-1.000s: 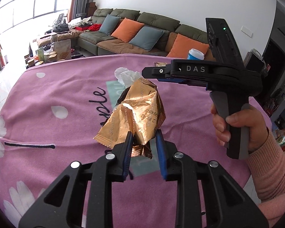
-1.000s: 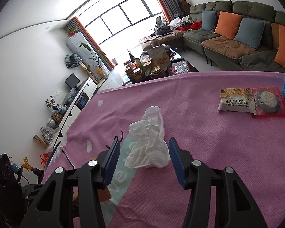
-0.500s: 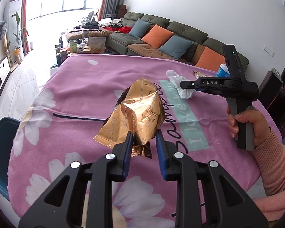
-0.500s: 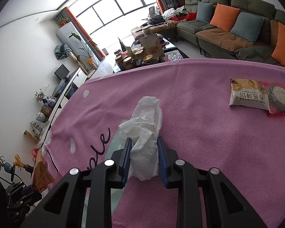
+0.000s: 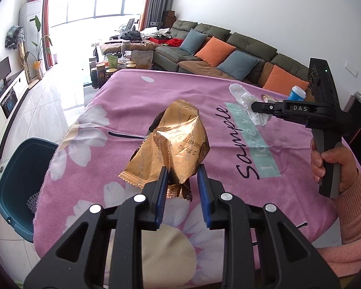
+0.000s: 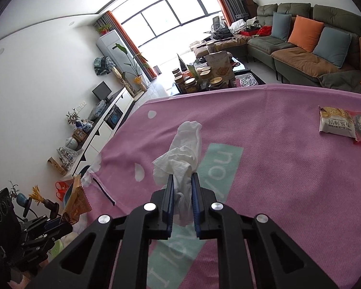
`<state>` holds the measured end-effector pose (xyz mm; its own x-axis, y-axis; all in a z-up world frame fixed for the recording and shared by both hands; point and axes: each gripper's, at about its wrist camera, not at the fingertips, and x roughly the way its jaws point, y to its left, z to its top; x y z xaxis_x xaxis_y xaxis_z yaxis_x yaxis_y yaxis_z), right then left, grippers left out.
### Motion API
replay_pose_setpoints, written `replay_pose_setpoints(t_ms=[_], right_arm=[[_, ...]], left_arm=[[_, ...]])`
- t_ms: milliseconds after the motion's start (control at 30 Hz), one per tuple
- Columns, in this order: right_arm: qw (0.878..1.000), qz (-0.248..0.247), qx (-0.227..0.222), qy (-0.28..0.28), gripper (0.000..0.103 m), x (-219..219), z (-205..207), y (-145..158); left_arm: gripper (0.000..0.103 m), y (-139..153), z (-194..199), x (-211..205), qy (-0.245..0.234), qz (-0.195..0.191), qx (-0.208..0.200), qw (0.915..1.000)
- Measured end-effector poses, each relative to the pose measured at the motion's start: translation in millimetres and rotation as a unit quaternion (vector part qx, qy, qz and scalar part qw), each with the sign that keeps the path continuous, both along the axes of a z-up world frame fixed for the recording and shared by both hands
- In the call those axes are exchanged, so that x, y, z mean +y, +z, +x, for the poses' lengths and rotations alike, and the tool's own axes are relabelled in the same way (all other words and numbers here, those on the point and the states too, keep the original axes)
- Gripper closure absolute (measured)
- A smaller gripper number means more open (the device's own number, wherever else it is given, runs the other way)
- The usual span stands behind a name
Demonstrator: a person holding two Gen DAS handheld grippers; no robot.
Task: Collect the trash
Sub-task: 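Carry the gold wrapper and white tissue over the teal bin with both grippers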
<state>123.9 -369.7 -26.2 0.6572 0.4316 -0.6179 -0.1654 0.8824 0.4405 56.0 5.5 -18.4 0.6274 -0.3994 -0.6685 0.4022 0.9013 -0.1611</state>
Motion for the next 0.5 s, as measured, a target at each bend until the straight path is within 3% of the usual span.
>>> replay_pose_setpoints(t_ms=[500], right_arm=[[0.996,0.030,-0.023,0.085,0.091,59.9,-33.1,16.1]], left_arm=[[0.078,-0.7,-19.0,30.1,0.046,-0.001,-0.001,0.9989]])
